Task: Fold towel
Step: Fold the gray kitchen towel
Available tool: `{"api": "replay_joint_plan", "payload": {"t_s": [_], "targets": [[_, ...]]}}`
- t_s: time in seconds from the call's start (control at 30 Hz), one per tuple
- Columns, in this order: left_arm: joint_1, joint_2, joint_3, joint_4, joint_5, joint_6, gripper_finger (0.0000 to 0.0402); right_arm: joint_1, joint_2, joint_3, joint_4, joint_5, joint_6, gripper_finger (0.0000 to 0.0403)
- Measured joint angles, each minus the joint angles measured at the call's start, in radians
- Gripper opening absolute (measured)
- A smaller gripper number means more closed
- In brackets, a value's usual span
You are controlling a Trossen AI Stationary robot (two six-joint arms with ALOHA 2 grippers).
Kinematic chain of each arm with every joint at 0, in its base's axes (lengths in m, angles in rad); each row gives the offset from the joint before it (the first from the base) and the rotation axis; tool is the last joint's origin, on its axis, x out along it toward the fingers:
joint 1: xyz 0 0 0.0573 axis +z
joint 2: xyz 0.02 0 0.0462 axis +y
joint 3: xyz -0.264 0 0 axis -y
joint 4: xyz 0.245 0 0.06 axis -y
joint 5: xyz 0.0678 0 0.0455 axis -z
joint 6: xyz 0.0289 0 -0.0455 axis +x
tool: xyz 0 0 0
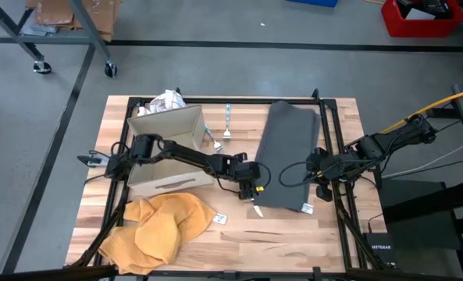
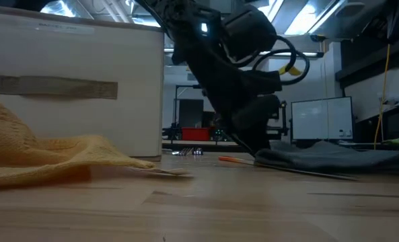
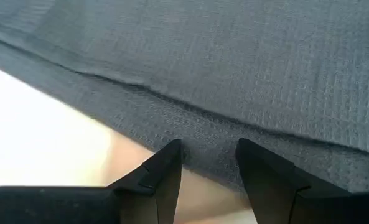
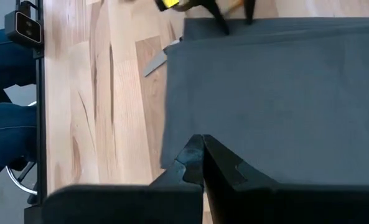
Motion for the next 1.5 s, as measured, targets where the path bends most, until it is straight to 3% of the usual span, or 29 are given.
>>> {"api": "replay_joint_plan", "payload": {"t_s": [0.43,0.87,1.2,1.37,1.5], "targets": [[-0.124,-0.001,0.005,-0.003,0.012,0.014,0.015,0.0,0.0,0.0,-0.002,0.0,0.0,0.0005],[-0.107,-0.001,0.147,-0.007,-0.007,0.088,0.015,0.0,0.0,0.0,-0.001,-0.001,0.009,0.0013],[-0.12,-0.001,0.213,-0.023,-0.007,0.14,0.015,0.0,0.045,0.0,0.046,-0.025,0.006,0.0144],[-0.143,-0.003,0.218,-0.117,-0.005,0.172,0.015,0.001,0.138,0.0,0.043,-0.13,-0.043,0.0196],[-0.168,-0.003,0.218,-0.19,0.016,0.174,0.0151,0.001,0.238,0.0,0.043,-0.205,-0.095,0.0213]]}}
